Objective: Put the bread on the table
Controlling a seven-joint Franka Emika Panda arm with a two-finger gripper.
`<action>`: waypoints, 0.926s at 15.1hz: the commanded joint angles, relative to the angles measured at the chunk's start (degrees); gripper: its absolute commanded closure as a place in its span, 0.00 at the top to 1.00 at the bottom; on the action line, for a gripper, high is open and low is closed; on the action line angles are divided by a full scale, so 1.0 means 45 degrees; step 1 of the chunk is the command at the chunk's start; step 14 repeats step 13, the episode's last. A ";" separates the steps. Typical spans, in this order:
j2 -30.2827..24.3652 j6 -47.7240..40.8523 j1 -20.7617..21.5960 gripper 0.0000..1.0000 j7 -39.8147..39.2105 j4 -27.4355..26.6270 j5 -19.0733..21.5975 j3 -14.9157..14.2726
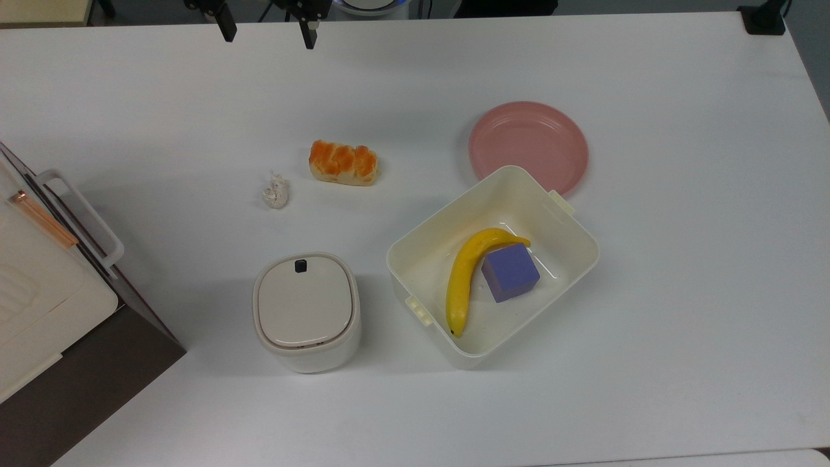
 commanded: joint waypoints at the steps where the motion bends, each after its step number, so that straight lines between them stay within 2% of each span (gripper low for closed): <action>1: -0.0452 0.0421 0.0246 1.00 0.0151 -0.0743 0.0036 -0.0081; 8: -0.0393 0.0420 0.0266 1.00 -0.0806 -0.0724 -0.0160 -0.0062; 14: -0.0393 0.0440 0.0266 1.00 -0.0886 -0.0724 -0.0141 -0.0062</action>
